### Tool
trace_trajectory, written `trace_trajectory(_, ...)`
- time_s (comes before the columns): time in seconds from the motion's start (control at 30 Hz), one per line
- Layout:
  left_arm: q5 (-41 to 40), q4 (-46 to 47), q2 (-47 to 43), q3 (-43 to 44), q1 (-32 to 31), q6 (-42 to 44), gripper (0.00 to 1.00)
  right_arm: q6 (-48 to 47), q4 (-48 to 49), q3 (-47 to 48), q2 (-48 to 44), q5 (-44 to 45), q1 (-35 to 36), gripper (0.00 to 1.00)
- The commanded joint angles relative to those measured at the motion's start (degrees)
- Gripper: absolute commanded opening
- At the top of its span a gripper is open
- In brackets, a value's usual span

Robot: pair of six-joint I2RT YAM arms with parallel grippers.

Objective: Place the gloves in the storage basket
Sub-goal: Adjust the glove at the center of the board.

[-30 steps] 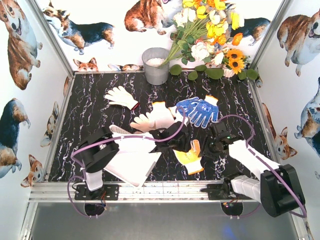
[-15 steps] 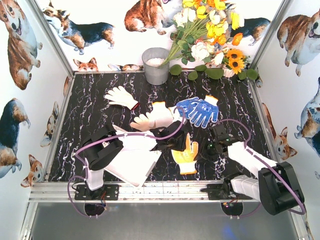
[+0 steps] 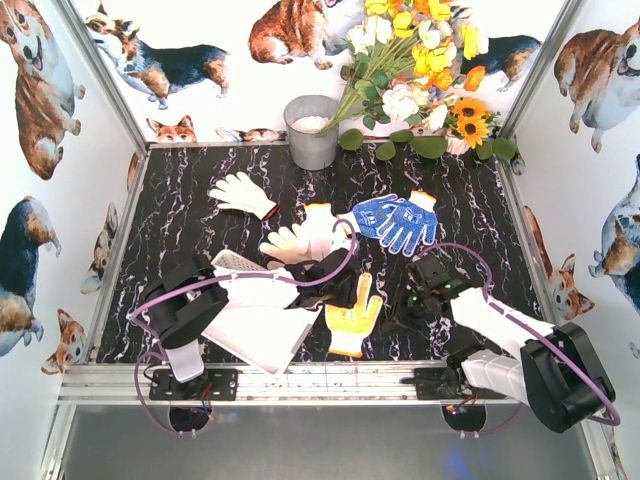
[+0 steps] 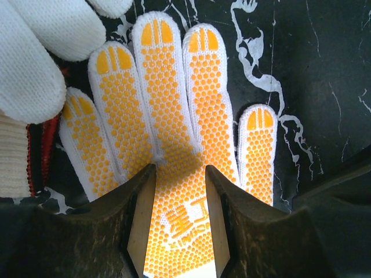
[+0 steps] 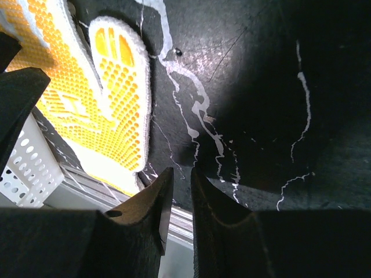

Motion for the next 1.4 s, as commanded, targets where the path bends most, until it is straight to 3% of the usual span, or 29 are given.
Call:
trace_trajectory(0.0,0.6,-0.9,-1.1,-1.9,0.1,-0.1,0.35,1.6,1.9,0.7,0.1,0.1,1.6,0.22)
trace_trajectory(0.3,1.8,1.3,-3.0,-5.1,-0.9,-2.4,0.35,5.1,5.6,1.1,-1.7,-3.3,2.1,0.38)
trace_trajectory(0.63,1.8,1.2,-3.3,-4.8,-1.2,-2.3,0.36,9.0,14.9,1.0,6.1,-3.5,4.2,0.39)
trace_trajectory(0.77,2.5,0.6,-3.4,-4.3,-1.2,-1.5,0.36,8.2,15.2,1.2,8.3,-1.2,4.3,0.3)
trace_trajectory(0.93,4.0,-0.3,-3.8,-3.4,-1.2,-0.8,0.36,5.0,8.4,4.3,8.0,6.3,4.3,0.15)
trace_trajectory(1.17,3.2,0.5,-5.1,-3.1,-1.2,-1.2,0.36,2.2,3.1,5.8,6.9,10.3,4.3,0.13)
trace_trajectory(1.27,2.9,0.5,-6.0,-1.5,-1.2,-0.7,0.45,2.0,3.0,6.0,6.6,9.3,4.3,0.18)
trace_trajectory(1.37,0.7,-1.6,-7.0,1.9,-1.1,1.1,0.6,1.5,1.1,7.3,4.2,9.6,4.3,0.3)
